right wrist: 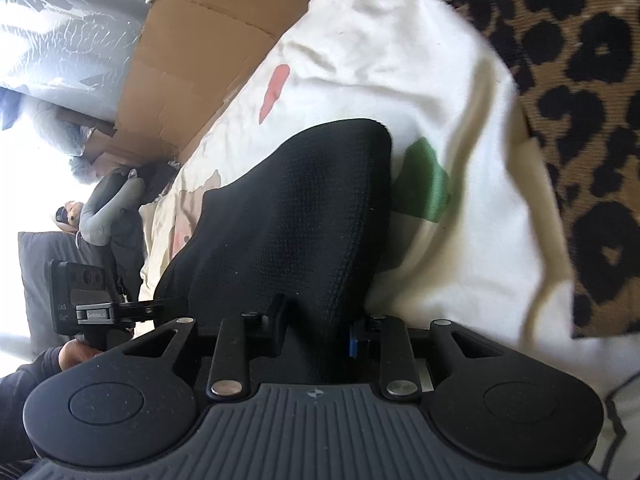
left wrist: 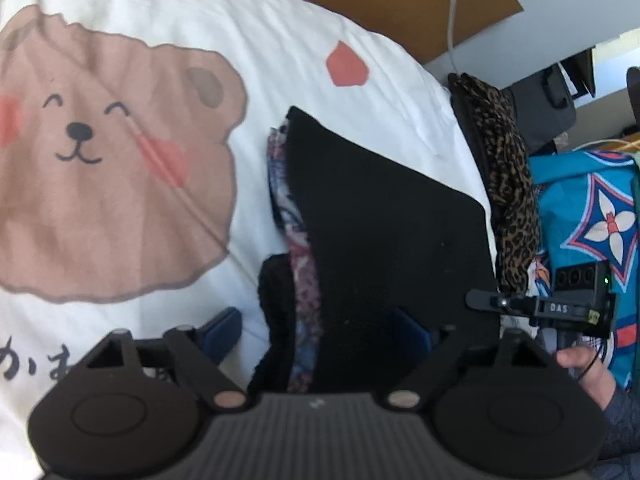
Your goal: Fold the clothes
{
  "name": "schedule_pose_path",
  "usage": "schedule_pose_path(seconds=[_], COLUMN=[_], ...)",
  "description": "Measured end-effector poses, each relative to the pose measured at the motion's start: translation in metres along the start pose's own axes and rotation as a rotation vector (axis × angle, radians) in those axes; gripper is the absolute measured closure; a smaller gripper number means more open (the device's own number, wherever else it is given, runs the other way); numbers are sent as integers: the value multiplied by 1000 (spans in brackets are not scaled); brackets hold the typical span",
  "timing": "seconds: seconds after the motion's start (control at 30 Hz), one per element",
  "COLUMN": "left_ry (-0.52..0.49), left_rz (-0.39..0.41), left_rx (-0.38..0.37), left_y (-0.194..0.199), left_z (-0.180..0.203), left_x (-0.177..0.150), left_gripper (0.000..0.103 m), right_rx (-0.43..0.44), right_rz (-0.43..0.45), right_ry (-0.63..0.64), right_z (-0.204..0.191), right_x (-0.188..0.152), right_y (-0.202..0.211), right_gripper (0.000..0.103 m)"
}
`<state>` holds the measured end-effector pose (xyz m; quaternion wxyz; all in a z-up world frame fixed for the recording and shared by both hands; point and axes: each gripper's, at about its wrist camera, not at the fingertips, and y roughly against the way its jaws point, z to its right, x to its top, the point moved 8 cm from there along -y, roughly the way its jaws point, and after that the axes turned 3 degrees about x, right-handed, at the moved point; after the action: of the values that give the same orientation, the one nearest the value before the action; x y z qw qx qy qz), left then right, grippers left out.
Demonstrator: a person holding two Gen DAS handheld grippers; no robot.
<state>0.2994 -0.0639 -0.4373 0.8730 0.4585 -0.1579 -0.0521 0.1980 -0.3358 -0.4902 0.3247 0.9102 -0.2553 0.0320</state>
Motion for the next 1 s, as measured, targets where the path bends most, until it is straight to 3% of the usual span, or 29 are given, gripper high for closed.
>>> schedule_pose_path(seconds=[0.03, 0.07, 0.17, 0.3, 0.43, 0.5, 0.67, 1.0], left_ry=[-4, 2, -8, -8, 23, 45, 25, -20], left_rz=[-7, -19, -19, -3, -20, -23, -23, 51], left_rx=[-4, -19, -30, -55, -42, -55, -69, -16], left_y=[0, 0, 5, 13, 3, -2, -3, 13], left_z=[2, 3, 8, 9, 5, 3, 3, 19], left_x=[1, 0, -1, -3, -5, -3, -2, -9], left_gripper=[47, 55, 62, 63, 52, 52, 66, 71], right_rx=[2, 3, 3, 16, 4, 8, 6, -25], right_rz=[2, 6, 19, 21, 6, 12, 33, 69], right_ry=[4, 5, 19, 21, -2, -1, -15, 4], right_z=[-1, -3, -7, -9, -2, -3, -5, -30], right_x=[0, 0, -1, -1, 1, 0, -1, -6], right_y=[0, 0, 5, 10, 5, 5, 10, 26], right_gripper=[71, 75, 80, 79, 79, 79, 93, 95])
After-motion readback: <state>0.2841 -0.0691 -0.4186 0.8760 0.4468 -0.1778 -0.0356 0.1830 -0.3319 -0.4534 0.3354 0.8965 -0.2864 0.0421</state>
